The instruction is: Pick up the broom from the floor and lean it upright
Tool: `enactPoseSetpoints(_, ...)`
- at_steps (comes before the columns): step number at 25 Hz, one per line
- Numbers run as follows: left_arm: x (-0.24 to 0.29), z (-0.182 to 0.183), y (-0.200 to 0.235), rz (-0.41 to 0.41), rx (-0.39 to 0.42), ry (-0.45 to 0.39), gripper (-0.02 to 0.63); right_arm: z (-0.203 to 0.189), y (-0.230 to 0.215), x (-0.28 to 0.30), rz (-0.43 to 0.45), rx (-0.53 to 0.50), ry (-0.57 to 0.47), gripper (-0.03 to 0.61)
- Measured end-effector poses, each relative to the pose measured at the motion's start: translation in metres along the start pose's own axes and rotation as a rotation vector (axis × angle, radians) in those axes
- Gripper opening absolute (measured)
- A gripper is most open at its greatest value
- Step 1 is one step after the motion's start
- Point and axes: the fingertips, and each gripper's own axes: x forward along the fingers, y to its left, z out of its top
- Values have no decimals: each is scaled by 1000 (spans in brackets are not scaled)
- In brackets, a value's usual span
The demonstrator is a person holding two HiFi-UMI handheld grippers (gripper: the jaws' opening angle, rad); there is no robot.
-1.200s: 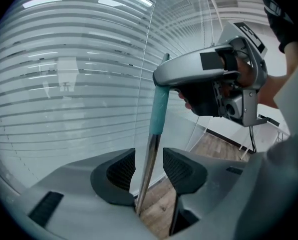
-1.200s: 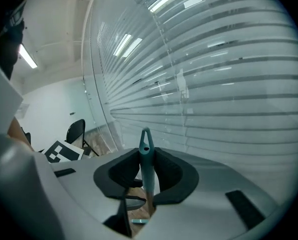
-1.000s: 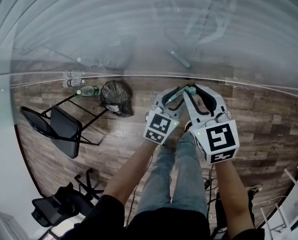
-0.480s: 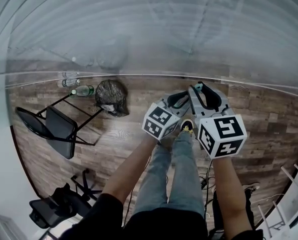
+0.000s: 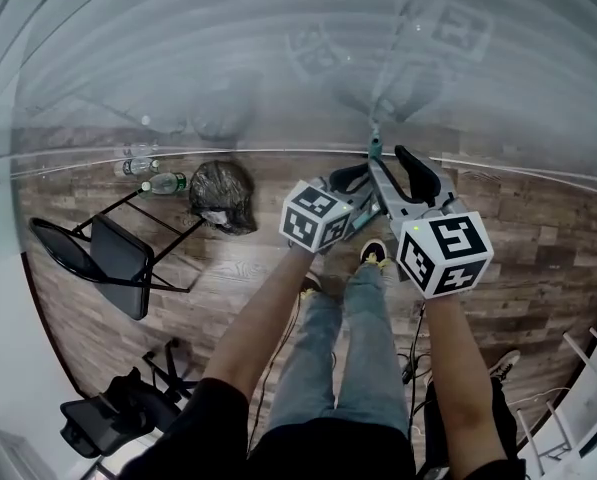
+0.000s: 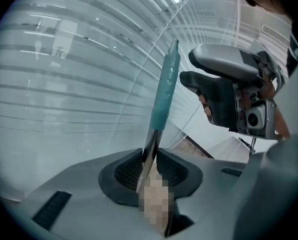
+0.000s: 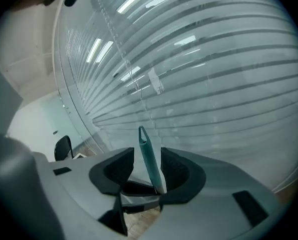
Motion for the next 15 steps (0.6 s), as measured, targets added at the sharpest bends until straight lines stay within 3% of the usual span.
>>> enactPoseSetpoints(6, 1, 2, -2, 39, 89, 0, 105, -6, -4, -9, 6, -17, -18, 173)
enactPoseSetpoints(12, -7, 4, -6, 55, 98, -36, 217, -8, -3, -13, 13, -14, -34, 174)
enactPoseSetpoints(15, -23, 5, -11, 58, 97, -76, 233, -5, -3, -23, 16, -28, -48, 173)
